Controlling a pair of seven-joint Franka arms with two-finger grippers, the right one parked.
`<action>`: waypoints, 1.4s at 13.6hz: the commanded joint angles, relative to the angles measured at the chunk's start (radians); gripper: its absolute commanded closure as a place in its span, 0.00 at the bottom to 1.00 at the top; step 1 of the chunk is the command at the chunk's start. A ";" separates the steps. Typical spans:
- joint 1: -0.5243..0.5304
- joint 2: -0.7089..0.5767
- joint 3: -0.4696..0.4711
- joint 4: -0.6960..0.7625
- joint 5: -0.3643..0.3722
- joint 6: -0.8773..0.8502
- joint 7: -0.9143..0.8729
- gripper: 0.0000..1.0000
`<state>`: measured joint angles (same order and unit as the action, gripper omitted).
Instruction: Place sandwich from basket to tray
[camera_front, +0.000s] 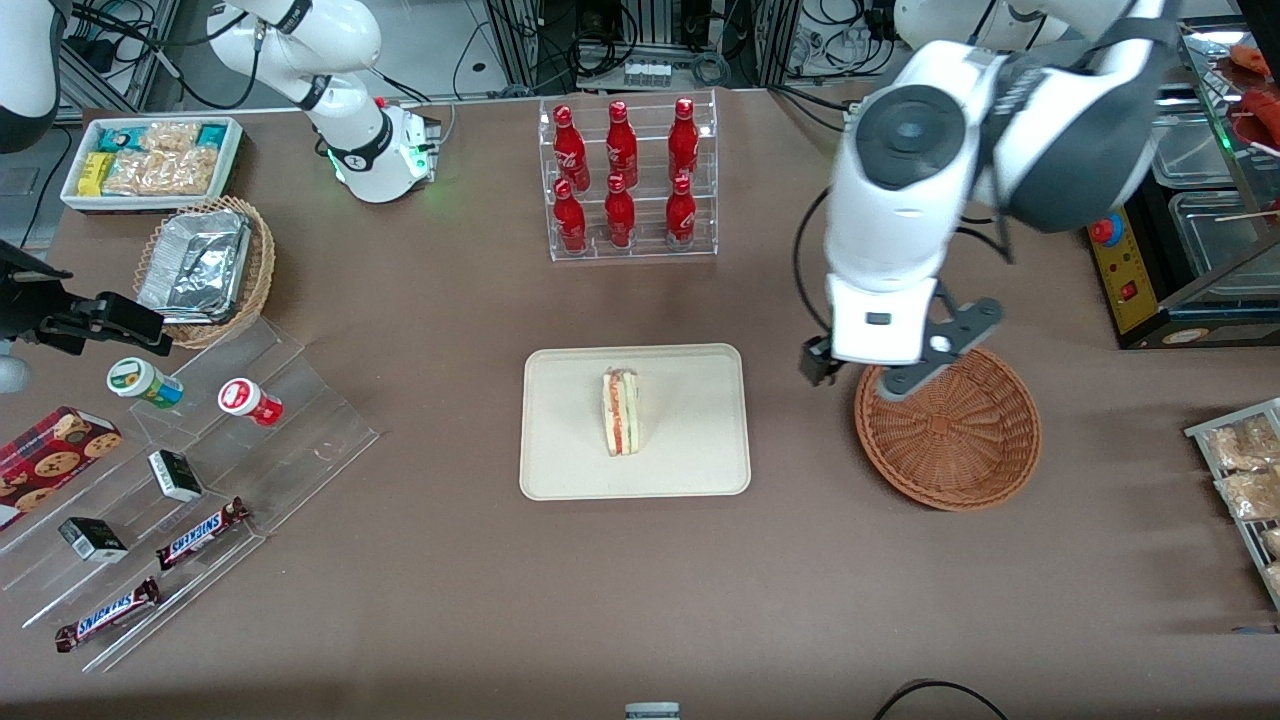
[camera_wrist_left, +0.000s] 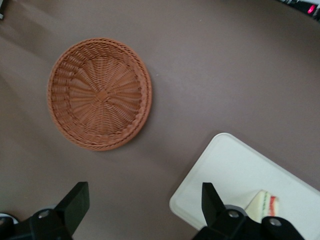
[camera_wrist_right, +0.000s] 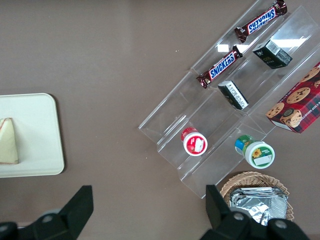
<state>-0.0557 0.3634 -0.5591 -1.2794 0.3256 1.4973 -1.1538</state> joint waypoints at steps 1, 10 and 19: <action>0.100 -0.096 0.002 -0.034 -0.086 -0.048 0.197 0.01; 0.045 -0.273 0.465 -0.161 -0.273 -0.146 0.964 0.01; 0.017 -0.417 0.587 -0.328 -0.347 -0.118 1.163 0.01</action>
<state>-0.0306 -0.0350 0.0253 -1.5803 -0.0138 1.3565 0.0478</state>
